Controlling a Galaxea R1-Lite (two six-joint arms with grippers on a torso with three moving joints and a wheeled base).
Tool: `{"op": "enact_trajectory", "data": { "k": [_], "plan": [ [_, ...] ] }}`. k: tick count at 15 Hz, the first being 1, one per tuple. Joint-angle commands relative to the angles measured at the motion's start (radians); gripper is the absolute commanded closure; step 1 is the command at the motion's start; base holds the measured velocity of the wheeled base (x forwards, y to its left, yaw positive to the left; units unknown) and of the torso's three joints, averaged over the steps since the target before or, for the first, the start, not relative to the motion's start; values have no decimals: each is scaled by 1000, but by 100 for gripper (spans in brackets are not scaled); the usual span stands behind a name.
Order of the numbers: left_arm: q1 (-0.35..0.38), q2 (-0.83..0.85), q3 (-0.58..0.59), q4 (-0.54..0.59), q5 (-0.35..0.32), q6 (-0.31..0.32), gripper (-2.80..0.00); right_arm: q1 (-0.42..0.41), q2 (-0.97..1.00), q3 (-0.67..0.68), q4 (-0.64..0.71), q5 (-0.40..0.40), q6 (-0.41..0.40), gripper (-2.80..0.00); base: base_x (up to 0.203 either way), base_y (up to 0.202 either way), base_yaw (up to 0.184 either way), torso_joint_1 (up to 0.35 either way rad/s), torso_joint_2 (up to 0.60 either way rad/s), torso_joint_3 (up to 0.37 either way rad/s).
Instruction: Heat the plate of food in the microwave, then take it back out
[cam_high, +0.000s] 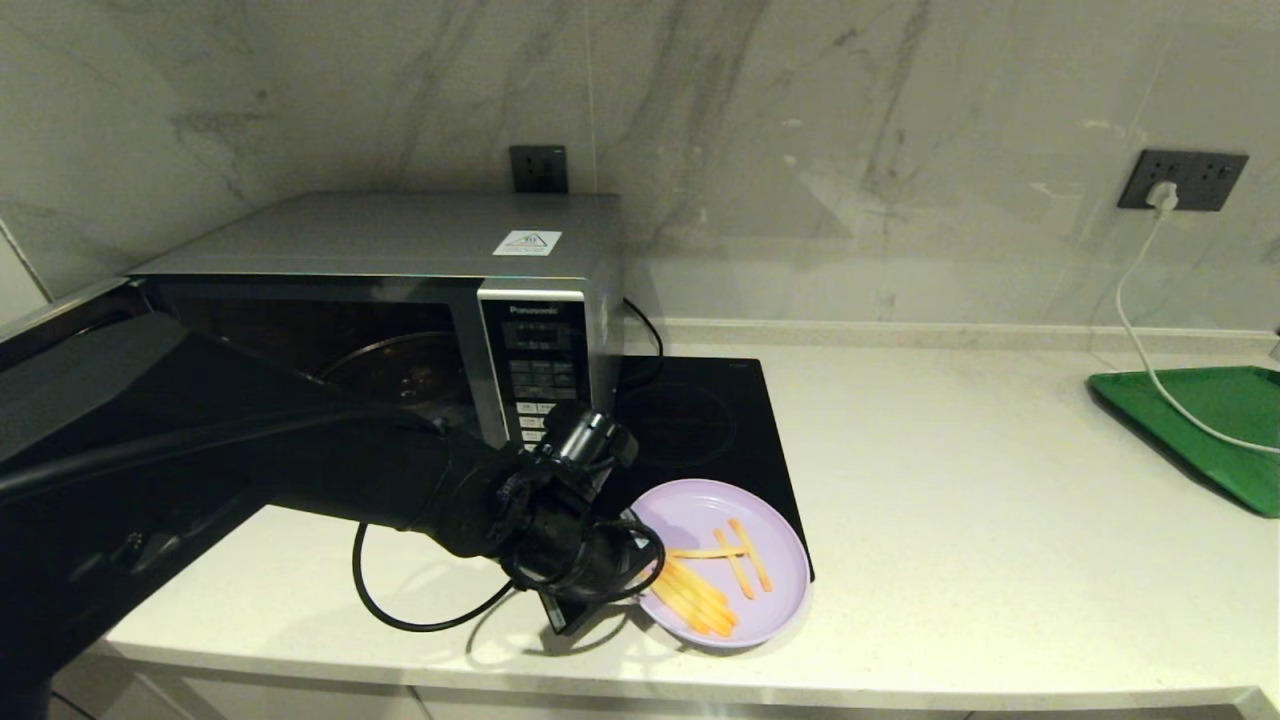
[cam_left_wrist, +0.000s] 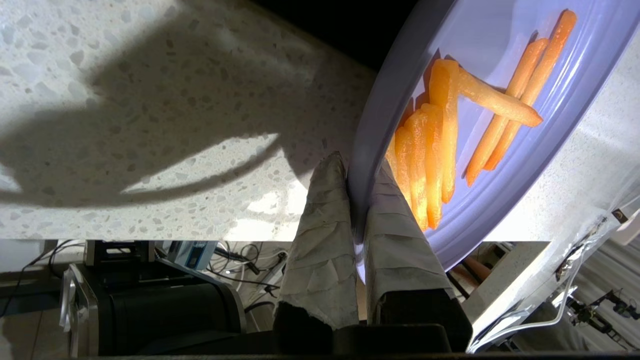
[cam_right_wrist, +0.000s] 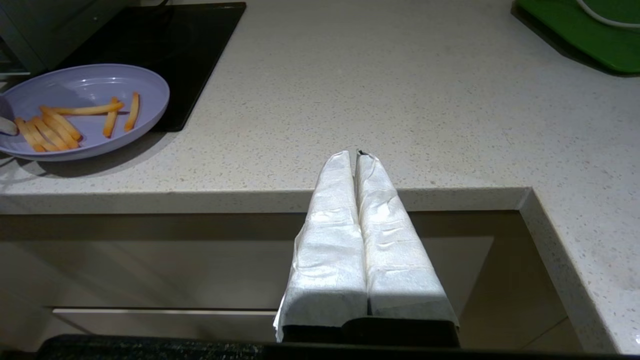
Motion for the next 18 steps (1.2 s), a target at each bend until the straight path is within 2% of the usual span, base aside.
{"op": "enact_trajectory", "data": {
  "k": [1, 7, 8, 14, 18],
  "plan": [
    [2, 6, 0, -2, 0, -7, 0, 0, 2, 0, 0, 0, 0, 0, 0, 0, 0, 0, 0, 0],
    [-6, 17, 0, 0, 6, 4, 0, 0, 2, 0, 1, 0, 0, 0, 0, 0, 0, 0, 0, 0],
    [-7, 18, -1, -2, 8, 3, -280, 0, 2, 0, 0, 0, 0, 0, 0, 0, 0, 0, 0, 0],
    [6, -5, -6, 1, 10, -5, -280, 0, 2, 0, 0, 0, 0, 0, 0, 0, 0, 0, 0, 0],
    [45, -40, -2, 33, 15, -5, -280, 0, 2, 0, 2, 0, 0, 0, 0, 0, 0, 0, 0, 0]
  ]
}}
